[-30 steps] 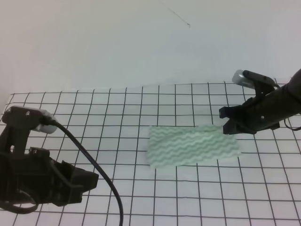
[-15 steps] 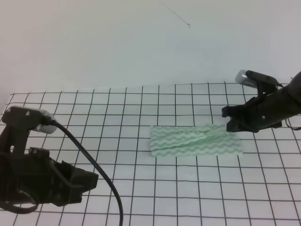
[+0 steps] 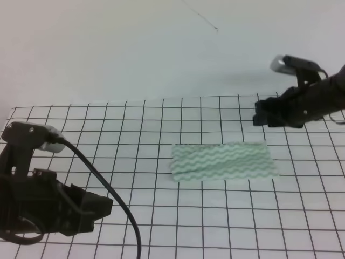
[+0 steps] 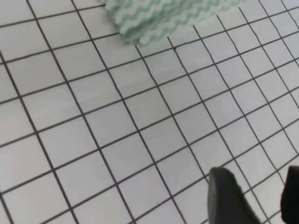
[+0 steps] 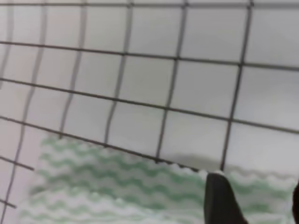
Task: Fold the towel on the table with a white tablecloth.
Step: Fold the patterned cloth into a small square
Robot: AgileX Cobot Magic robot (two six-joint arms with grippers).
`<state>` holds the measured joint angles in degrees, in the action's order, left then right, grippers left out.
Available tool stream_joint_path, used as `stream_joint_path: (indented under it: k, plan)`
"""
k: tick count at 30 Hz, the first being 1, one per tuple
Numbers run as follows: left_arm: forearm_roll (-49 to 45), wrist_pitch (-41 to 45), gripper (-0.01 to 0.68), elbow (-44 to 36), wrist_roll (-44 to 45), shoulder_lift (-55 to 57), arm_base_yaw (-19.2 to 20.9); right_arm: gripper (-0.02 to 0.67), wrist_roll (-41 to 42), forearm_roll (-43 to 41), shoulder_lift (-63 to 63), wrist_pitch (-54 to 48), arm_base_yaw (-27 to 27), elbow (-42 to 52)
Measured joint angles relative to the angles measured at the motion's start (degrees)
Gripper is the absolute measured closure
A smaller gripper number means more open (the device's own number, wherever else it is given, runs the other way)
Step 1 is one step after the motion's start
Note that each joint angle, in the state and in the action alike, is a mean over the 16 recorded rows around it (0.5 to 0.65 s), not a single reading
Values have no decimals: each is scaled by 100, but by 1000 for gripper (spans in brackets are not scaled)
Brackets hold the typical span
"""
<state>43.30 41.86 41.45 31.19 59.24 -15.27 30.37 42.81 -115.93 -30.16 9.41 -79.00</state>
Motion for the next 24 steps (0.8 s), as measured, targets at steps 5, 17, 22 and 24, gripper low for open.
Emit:
stream_joint_path:
  k: [5,17,22,24]
  plan:
    - [177,-224,424,52,-13,247,-3,312,651,-10,108,-667,-9,-174]
    - [595,-400,424,1320,727,2338,-9,312,2169,-41,174,-2087,-9,-261]
    - [626,1,424,2449,1225,3570,-9,312,2355,-77,174,-2246,-9,-261]
    - [635,206,424,2953,1372,4058,-9,312,2368,-92,174,-2281,-9,-261]
